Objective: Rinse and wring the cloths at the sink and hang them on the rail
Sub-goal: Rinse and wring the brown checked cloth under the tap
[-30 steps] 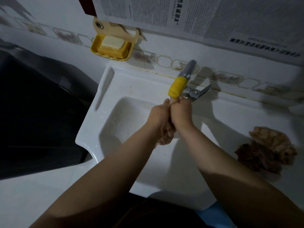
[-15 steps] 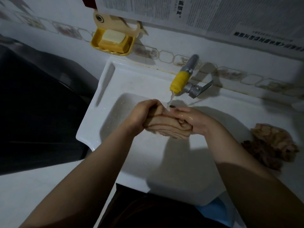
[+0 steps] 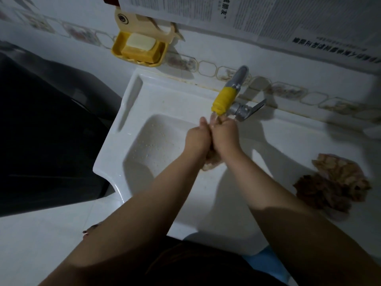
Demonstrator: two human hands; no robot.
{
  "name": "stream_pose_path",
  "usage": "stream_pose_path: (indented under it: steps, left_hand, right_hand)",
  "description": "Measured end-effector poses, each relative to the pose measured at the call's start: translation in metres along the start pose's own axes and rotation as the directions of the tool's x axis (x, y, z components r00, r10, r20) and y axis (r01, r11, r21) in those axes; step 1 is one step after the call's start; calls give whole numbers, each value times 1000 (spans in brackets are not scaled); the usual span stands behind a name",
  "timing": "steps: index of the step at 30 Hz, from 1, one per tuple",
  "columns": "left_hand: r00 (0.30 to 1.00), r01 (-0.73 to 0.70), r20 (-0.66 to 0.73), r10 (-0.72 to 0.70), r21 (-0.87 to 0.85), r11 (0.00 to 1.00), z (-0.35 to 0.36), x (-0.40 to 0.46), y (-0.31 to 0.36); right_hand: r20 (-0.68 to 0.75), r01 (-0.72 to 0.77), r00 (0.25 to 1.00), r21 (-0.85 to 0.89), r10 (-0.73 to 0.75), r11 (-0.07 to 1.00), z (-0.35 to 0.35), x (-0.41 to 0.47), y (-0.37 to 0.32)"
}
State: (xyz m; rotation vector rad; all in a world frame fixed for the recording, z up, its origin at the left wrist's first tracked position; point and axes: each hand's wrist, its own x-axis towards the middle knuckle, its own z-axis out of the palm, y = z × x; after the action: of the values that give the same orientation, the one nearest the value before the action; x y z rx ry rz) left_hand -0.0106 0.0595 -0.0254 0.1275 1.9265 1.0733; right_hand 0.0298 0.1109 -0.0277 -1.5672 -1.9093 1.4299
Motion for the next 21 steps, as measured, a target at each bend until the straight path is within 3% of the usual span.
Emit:
stream_pose_path:
  steps: [2,6,9,11,13,15,17,19,21]
  left_hand:
    - [1000,-27,0,28,253,967,-4,11,-5]
    - [994,61,91,-57,-44,997,1,1,-6]
    - [993,87,86,-78,-111,990,-1,4,-2]
    - [981,87,186,-48,-210,974,-4,2,0]
    - [956,120,289,-47,-240,963,-10,-1,-2]
    - [914,110,405,13,-277,954,-17,-5,-2]
    - [895,28,439,76,-226,974,-32,-5,0]
    - [862,-69,491,127,-135,989,-48,1,0]
    - [809,-177,569,147,-2,984,-58,6,0]
  right_hand:
    - [48,59,997,-65,-56,996,6,-14,4]
    - [-83,-24,996,-34,21,999,-4,10,10]
    - [-52,92,994,-81,-96,992,3,-6,11]
    - [-40,146,988,-120,-152,982,2,-14,13]
    - [-57,100,993,-123,-107,987,-11,1,17]
    - [46,37,998,-10,-36,999,-27,14,18]
    - [270,-74,962,79,50,994,-33,14,22]
    - [431,-122,895,-1,111,992,-35,6,26]
    - [455,-60,887,-63,83,996,-37,4,31]
